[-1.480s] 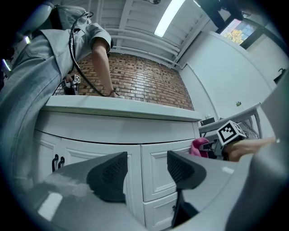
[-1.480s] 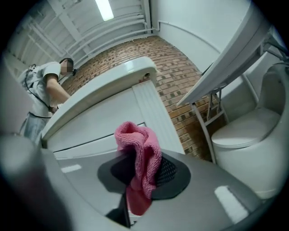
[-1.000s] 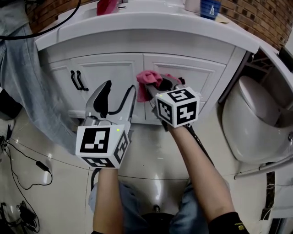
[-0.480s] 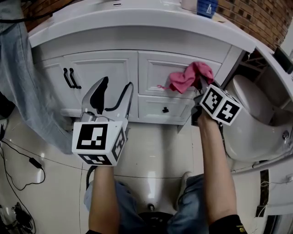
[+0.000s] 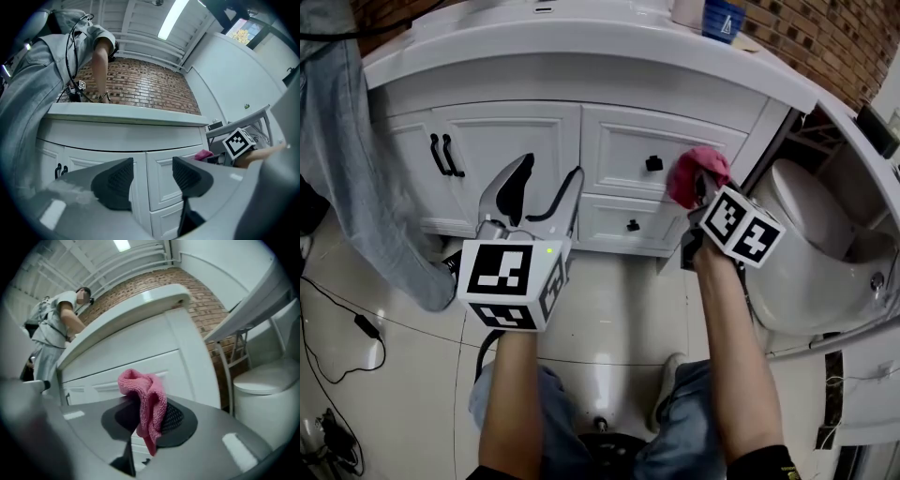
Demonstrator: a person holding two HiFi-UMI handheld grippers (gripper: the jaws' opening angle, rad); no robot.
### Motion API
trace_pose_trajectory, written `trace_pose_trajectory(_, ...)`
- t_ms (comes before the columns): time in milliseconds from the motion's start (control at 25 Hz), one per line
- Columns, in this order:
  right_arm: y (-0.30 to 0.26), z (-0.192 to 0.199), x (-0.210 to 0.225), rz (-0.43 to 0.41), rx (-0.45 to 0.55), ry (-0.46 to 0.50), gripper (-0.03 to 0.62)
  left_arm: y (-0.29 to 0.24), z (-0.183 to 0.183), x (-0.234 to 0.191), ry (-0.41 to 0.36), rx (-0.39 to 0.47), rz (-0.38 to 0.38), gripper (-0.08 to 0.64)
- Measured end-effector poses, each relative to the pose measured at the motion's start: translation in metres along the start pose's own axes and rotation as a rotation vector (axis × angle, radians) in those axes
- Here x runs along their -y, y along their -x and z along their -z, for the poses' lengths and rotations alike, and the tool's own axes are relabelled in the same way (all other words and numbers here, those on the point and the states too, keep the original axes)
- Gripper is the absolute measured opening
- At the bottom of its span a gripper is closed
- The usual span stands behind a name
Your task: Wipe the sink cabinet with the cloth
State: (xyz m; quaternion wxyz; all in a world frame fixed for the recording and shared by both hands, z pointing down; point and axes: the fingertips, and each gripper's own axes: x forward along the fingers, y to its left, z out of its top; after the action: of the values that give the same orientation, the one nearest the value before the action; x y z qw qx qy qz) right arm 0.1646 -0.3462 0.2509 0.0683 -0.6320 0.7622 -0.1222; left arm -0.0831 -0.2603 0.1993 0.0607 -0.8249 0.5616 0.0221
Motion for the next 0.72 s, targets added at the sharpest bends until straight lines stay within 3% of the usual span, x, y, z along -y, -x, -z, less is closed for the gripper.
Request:
trace_pose_trajectory(160, -0.013, 0.029, -0.119, -0.249, -0.040, 0.135, 0.078, 0.004, -0.003, -0.005, -0.002, 0.014, -0.022, 0.259)
trace_pose_trajectory(280, -0.026, 0.060, -0.174, -0.423, -0.113, 0.109, 0.078, 0.009, -0.004, -0.012, -0.018, 0.011, -0.040, 0.259)
trace_pose_trajectory(360, -0.038, 0.082, -0.190, -0.483, -0.176, 0.081, 0.078, 0.012, -0.003, -0.015, -0.039, 0.000, -0.048, 0.259)
trace_pose_trajectory(480, -0.053, 0.106, -0.185, -0.452, -0.226, 0.078, 0.078, 0.016, 0.000, -0.019, -0.093, -0.024, -0.053, 0.259)
trace_pose_trajectory(720, -0.053, 0.111, -0.091, -0.197, -0.236, 0.036, 0.078, 0.012, 0.003, -0.021, -0.112, -0.036, -0.047, 0.259)
